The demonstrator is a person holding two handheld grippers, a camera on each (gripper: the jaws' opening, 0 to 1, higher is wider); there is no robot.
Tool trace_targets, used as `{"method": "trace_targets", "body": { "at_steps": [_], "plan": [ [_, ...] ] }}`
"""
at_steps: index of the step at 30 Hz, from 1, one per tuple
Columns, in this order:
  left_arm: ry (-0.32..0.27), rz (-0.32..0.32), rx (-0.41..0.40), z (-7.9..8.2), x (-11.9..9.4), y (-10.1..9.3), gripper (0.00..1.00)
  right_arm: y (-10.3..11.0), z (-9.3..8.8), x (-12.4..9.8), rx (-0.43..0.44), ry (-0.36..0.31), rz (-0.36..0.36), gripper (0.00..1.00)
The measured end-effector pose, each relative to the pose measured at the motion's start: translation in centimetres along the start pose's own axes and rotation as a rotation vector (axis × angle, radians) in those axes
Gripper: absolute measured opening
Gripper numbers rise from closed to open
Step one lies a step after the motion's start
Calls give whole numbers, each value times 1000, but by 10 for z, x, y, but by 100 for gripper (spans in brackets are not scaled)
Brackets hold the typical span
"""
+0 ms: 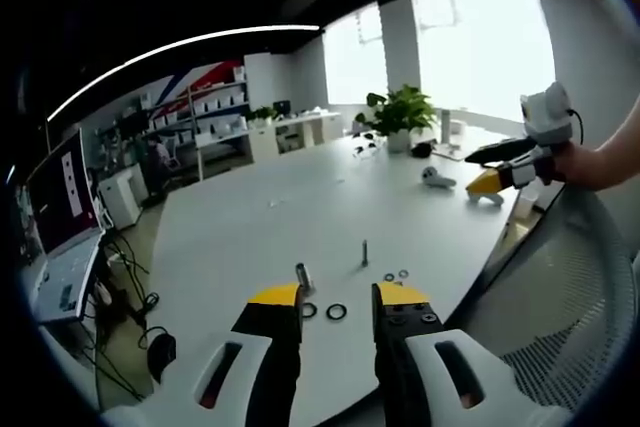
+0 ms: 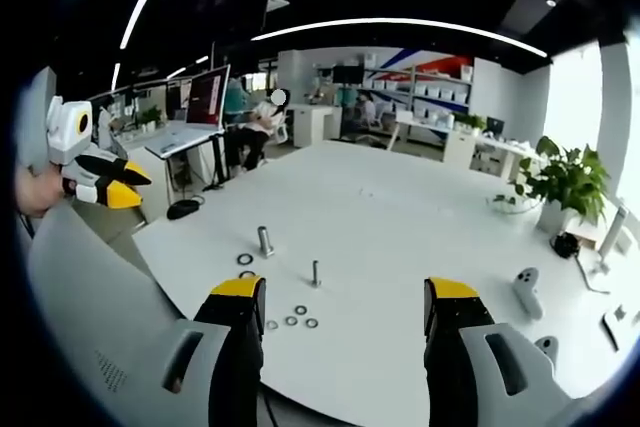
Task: Place the washer onto the threaded stud by aligning its center hole with the stud, sliding it down to the base, and recovering from edge contact or off-axis alignment until the washer reaches the visible bottom stop.
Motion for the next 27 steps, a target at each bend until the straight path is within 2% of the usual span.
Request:
{"method": "trace_targets", "body": {
  "at_steps": [5, 13, 27],
  "plan": [
    [16, -1, -6, -3, 1, 0, 26, 2, 0, 0, -3, 6, 7, 66],
    [-2, 21, -5, -1, -2, 4, 26, 4, 0, 1, -5, 4, 19, 66],
    [3, 9, 17, -1, -2, 1, 25, 2, 0, 1, -3, 5, 10, 66]
  ]
}}
Point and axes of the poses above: the point that each gripper's makers call its tool centre point, and the gripper's own axes: x roughly forward along the fingers, y roughly to its left, z roughly out of its top, the point moved 5 cm from there along -x, roughly backward along the fingers, and after that the axes turned 10 degrees about -y, right-handed, at the moved point
